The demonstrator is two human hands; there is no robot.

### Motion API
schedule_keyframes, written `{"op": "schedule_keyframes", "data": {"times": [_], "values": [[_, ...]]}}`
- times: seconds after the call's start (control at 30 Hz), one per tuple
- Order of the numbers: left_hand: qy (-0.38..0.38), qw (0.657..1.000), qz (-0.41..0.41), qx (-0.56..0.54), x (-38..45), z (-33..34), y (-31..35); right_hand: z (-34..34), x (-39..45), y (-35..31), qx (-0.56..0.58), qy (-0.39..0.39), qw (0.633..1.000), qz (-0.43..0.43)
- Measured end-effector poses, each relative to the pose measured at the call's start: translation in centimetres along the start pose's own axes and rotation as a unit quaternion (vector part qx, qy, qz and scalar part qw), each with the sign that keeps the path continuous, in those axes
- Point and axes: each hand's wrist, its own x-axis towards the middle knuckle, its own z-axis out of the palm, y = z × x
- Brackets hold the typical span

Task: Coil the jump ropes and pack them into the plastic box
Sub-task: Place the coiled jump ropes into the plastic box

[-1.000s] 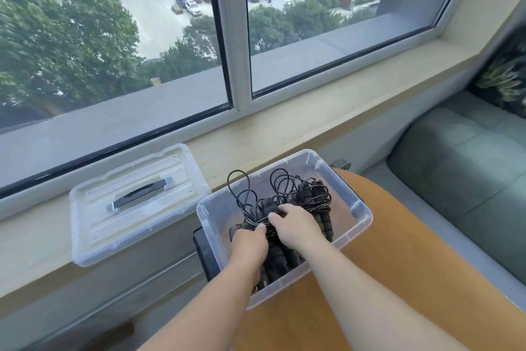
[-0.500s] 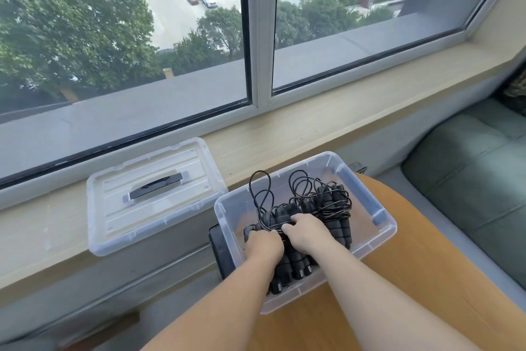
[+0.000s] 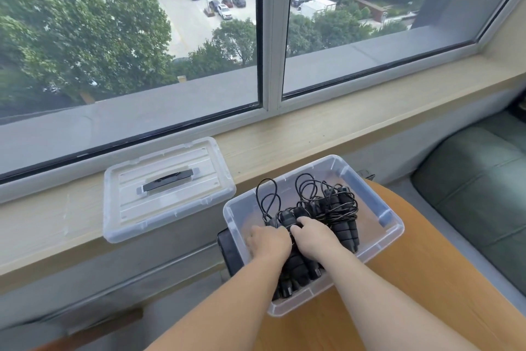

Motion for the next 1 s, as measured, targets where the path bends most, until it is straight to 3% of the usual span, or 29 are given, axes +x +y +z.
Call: {"op": "schedule_keyframes", "data": {"times": [0.1, 0.37, 0.5, 0.6, 0.67, 0.8, 1.0], "values": [[0.072, 0.995, 0.066, 0.016, -0.1, -0.6, 0.4, 0.0, -0.4, 0.2, 0.010, 0.012, 1.000, -0.004], [0.093, 0.947, 0.253, 0.174, 2.2, -0.5, -0.4, 0.4, -1.0, 0.7, -0.005, 0.036, 0.999, -0.031], [0.068, 0.848, 0.336, 0.404, 2.3, -1.0, -0.3, 0.2, -0.9, 0.5, -0.015, 0.036, 0.999, -0.037], [0.054, 0.774, 0.343, 0.530, 2.8, -1.2, 0.2, 0.1, -0.6, 0.1, -0.016, 0.036, 0.999, -0.035], [0.032, 0.746, 0.337, 0.574, 3.4, -1.4, 0.2, 0.2, -0.5, -0.1, -0.021, 0.032, 0.999, -0.037], [-0.012, 0.753, 0.309, 0.581, 3.9, -1.9, 1.0, 0.0, -0.3, -0.4, -0.024, 0.021, 0.999, -0.037], [-0.003, 0.804, 0.318, 0.502, 2.6, -2.8, 1.7, -1.2, -0.5, -0.5, -0.038, 0.004, 0.999, -0.031]]}}
